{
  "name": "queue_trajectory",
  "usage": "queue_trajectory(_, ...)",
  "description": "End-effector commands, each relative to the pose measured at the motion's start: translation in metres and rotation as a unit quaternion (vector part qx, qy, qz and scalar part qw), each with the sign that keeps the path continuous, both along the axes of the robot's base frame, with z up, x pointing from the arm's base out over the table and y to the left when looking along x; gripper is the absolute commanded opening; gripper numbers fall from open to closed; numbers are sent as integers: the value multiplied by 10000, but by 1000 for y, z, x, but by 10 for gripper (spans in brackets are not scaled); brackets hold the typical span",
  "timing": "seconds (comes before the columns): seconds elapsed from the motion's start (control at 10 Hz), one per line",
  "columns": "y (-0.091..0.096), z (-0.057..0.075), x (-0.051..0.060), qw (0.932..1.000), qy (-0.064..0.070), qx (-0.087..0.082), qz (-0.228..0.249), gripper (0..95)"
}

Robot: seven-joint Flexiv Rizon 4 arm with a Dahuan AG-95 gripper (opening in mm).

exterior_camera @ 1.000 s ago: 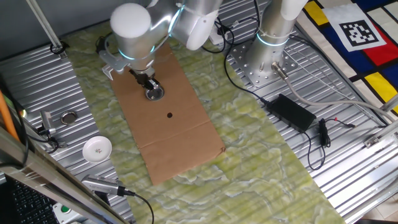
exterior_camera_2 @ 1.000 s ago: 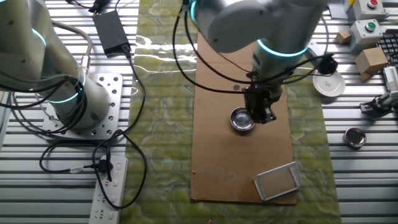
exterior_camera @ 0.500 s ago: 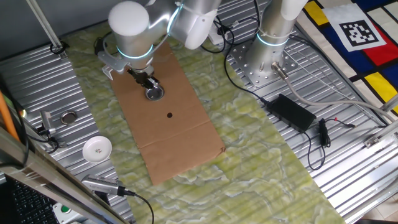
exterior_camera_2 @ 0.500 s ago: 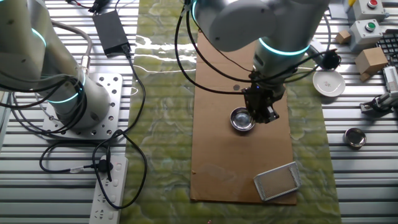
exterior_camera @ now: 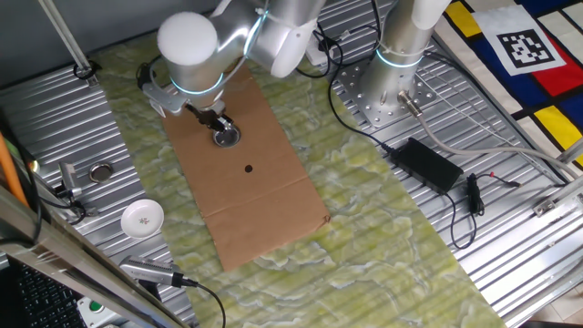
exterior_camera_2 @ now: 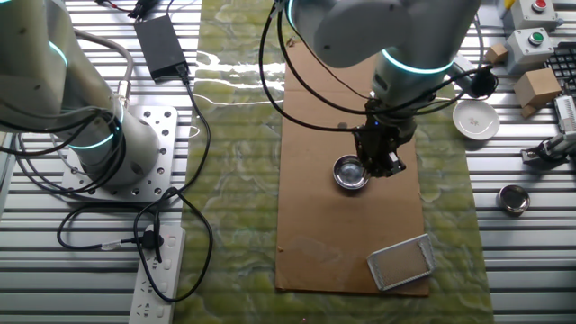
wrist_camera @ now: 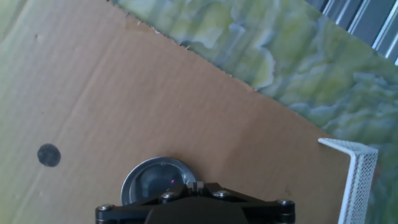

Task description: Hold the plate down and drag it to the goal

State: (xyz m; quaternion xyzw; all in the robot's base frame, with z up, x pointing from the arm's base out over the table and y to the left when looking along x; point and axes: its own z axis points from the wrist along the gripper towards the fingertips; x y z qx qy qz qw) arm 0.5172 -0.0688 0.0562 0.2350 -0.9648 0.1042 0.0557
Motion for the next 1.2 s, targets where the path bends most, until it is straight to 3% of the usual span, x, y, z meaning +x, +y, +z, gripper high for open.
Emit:
queue_trajectory(0.1,-1,0,0,10000,-8,-59,32,0)
queue_trajectory(0.6,-3,-18,-1,10000,-21,-41,76,0)
queue_trajectory(1.2,6,-27,-4,10000,-13,-18,90,0)
